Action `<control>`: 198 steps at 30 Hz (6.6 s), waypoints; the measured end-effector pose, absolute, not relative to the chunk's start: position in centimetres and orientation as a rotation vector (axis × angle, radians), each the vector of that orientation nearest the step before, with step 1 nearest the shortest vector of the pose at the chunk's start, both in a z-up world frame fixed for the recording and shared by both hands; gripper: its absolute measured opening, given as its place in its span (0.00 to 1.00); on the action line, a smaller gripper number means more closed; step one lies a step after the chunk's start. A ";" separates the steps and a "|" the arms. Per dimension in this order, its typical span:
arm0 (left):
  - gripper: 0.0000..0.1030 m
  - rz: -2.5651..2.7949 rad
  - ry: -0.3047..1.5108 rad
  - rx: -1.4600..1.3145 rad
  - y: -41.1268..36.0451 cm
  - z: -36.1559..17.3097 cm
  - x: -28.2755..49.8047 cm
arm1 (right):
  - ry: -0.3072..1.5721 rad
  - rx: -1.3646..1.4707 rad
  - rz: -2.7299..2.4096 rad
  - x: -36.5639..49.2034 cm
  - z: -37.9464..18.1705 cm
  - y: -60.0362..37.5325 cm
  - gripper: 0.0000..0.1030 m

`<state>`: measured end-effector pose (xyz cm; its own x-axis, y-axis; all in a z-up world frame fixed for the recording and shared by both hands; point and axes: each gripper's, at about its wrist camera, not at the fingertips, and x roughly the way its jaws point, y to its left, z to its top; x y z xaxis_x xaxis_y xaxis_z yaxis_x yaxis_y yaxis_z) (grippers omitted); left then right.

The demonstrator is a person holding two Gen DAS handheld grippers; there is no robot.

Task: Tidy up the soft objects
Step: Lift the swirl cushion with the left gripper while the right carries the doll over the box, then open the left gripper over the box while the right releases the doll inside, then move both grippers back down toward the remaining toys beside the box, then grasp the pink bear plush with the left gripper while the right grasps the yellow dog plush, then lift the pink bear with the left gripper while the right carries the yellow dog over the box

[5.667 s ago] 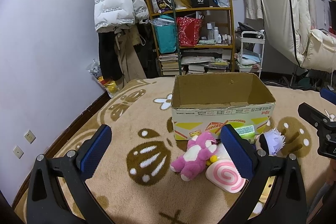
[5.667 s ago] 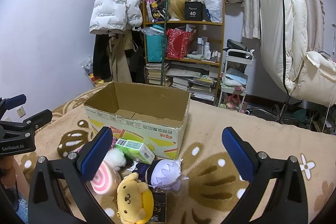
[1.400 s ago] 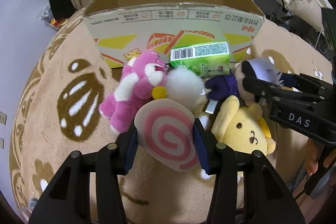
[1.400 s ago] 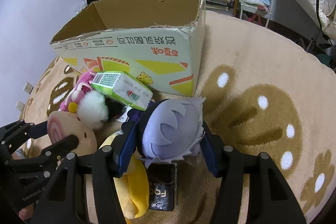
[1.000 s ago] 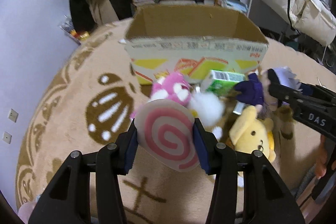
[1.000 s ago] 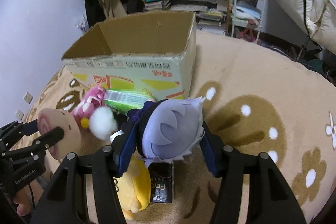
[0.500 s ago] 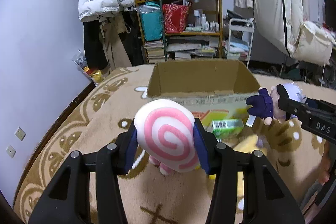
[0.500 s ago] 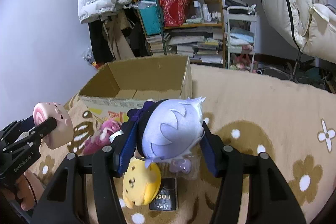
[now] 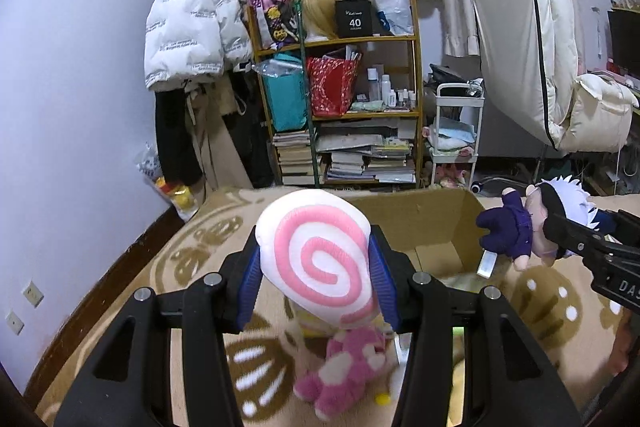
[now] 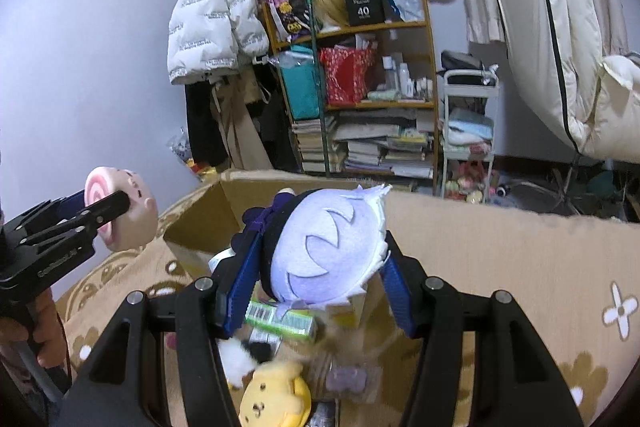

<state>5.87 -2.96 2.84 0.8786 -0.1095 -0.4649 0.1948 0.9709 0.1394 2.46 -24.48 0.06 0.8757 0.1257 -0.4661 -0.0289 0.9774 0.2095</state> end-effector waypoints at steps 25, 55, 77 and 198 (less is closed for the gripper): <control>0.55 -0.214 0.615 0.202 -5.3 -3.2 13.4 | 0.559 0.238 0.157 9.5 -3.6 -24.1 0.61; 0.89 -0.157 0.719 0.188 -1.0 -0.5 5.3 | 0.580 0.262 0.149 1.2 -1.1 -22.7 1.00; 0.89 -0.173 0.889 0.206 -0.5 -3.4 4.1 | 0.740 0.324 0.082 -1.0 -3.4 -22.7 1.00; 0.44 -0.195 0.569 0.095 -0.7 -0.2 3.0 | 0.506 0.319 0.074 0.3 -1.5 -24.5 0.47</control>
<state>2.95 -0.70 -0.21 0.8246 -0.1576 -0.5433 0.2097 0.9771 0.0349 0.30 -24.49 -1.55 0.8733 0.1480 -0.4642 0.0084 0.9480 0.3180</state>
